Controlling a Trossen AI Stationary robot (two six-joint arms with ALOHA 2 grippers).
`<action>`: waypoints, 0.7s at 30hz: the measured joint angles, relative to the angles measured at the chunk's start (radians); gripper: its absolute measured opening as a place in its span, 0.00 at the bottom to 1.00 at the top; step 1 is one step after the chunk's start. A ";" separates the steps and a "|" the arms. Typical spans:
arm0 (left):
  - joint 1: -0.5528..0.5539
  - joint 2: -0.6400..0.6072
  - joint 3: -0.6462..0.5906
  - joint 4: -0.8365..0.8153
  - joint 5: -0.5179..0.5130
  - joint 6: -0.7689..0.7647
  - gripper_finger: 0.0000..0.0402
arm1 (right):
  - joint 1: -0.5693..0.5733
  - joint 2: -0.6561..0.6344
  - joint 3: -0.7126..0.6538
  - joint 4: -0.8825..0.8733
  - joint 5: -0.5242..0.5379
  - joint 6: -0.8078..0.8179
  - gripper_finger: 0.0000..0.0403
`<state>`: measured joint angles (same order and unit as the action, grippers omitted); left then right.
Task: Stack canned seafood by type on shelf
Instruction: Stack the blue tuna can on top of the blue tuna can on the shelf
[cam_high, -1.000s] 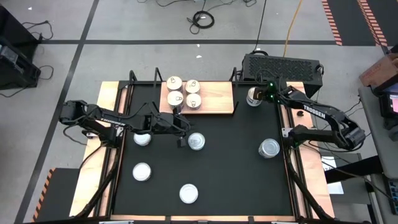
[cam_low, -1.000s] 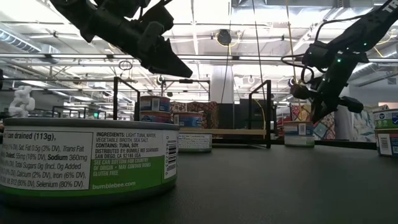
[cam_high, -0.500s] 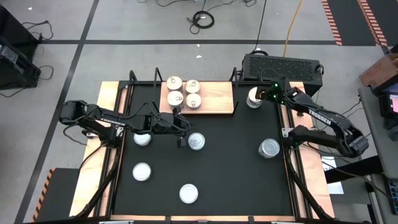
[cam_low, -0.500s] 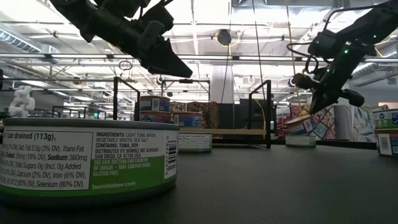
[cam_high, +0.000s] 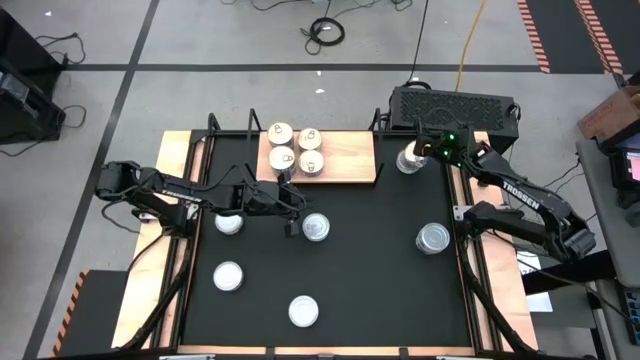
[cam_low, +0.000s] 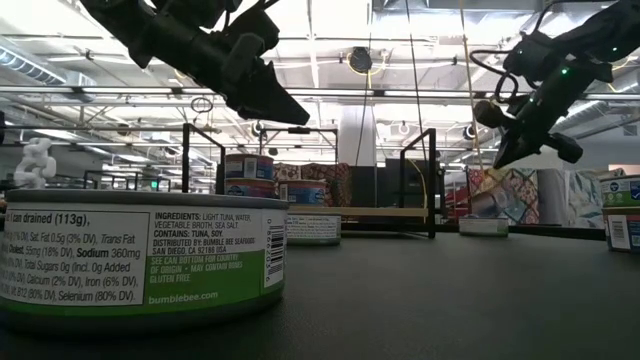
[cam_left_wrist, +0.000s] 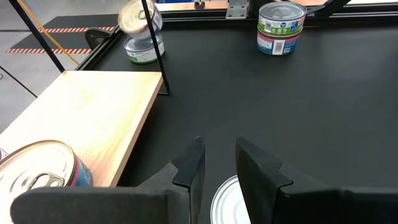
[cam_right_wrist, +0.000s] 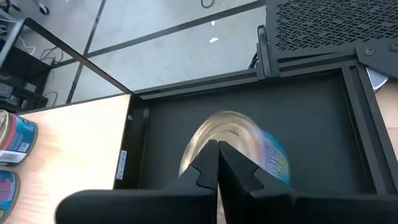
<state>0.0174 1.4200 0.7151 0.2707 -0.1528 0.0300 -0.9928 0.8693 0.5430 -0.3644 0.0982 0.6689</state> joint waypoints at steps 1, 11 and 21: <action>0.000 0.000 0.000 0.000 0.000 -0.005 0.23 | 0.000 0.000 0.000 -0.003 0.000 0.000 0.00; -0.001 0.000 0.000 -0.001 0.000 -0.043 0.23 | 0.000 0.001 0.000 -0.044 0.006 -0.033 0.00; -0.001 0.000 0.000 -0.001 0.000 -0.047 0.23 | 0.000 0.001 0.000 -0.245 0.115 -0.088 0.00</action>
<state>0.0166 1.4200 0.7151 0.2694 -0.1528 -0.0170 -0.9928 0.8703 0.5430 -0.6091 0.2129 0.5809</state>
